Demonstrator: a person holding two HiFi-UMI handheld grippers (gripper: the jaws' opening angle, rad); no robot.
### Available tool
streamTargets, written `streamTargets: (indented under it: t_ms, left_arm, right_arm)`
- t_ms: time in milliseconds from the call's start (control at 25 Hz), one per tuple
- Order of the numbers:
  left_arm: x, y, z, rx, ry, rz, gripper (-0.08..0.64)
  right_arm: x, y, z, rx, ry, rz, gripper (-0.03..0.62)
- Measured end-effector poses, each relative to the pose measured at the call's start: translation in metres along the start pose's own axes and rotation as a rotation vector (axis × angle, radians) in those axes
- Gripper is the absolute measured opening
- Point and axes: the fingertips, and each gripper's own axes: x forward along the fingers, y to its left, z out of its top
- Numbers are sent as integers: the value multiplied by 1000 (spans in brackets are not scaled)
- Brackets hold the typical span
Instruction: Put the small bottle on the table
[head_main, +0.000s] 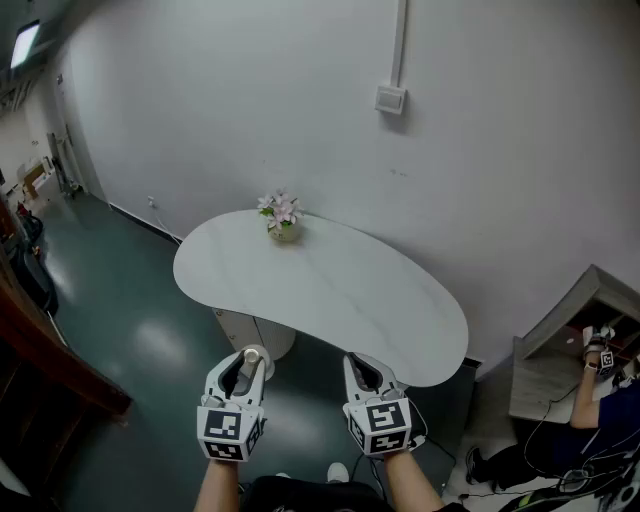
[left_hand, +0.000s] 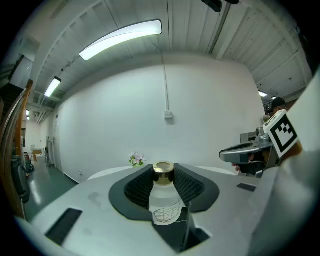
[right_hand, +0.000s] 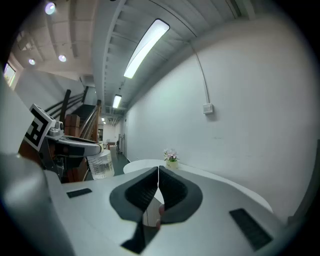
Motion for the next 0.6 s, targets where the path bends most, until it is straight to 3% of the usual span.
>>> streamTargets:
  t_ms: [600]
  left_arm:
    - [-6,4,0,-7,-10,-8,129]
  right_arm:
    - [1,17,3,-37,-11,10,67]
